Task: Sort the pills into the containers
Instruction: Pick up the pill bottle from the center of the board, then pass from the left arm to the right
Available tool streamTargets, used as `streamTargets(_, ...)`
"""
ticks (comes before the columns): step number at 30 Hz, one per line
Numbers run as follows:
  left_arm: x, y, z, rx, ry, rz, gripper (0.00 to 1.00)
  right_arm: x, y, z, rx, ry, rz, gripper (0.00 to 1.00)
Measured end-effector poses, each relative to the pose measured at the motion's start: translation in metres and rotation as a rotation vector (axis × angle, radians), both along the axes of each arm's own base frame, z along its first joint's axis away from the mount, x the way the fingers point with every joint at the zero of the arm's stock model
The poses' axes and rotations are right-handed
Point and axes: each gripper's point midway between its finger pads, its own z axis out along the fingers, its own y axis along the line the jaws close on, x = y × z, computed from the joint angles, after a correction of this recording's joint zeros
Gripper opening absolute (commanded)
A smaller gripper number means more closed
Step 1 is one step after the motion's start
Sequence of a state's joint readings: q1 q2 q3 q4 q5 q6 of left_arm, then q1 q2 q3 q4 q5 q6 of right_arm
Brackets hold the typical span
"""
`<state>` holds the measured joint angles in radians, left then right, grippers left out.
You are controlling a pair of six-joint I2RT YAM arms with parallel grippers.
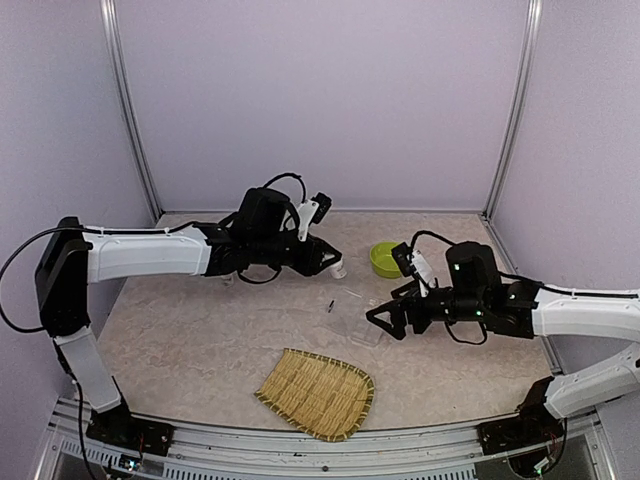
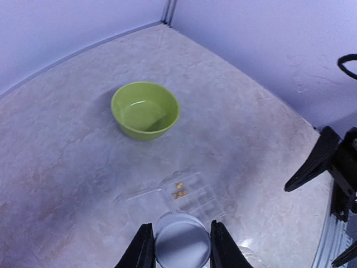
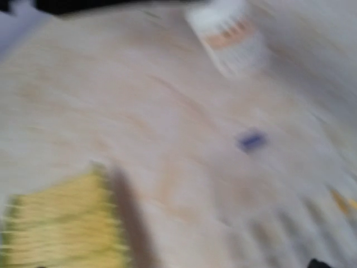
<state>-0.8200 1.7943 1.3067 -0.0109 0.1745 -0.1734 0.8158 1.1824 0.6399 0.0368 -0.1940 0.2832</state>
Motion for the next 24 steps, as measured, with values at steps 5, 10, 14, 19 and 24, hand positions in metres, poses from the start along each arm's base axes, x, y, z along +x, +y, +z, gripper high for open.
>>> streamTargets(5, -0.046, -0.016, 0.026, -0.110, -0.010, -0.202, 0.13, -0.024, 0.013, 0.040, 0.132, -0.051, 0.149, 1.00)
streamTargets(10, -0.098, -0.028, 0.044, -0.218, 0.007, -0.432, 0.13, -0.044, 0.017, 0.072, 0.226, -0.105, 0.258, 1.00)
streamTargets(14, -0.131, -0.035, 0.059, -0.279, -0.005, -0.559, 0.13, -0.053, 0.020, 0.082, 0.262, -0.115, 0.315, 0.98)
streamTargets(19, -0.160, -0.041, 0.078, -0.360, -0.040, -0.667, 0.13, -0.062, 0.022, 0.083, 0.293, -0.110, 0.359, 0.96)
streamTargets(24, -0.168, -0.032, 0.082, -0.430, -0.054, -0.663, 0.13, -0.074, 0.020, 0.081, 0.371, -0.107, 0.403, 0.93)
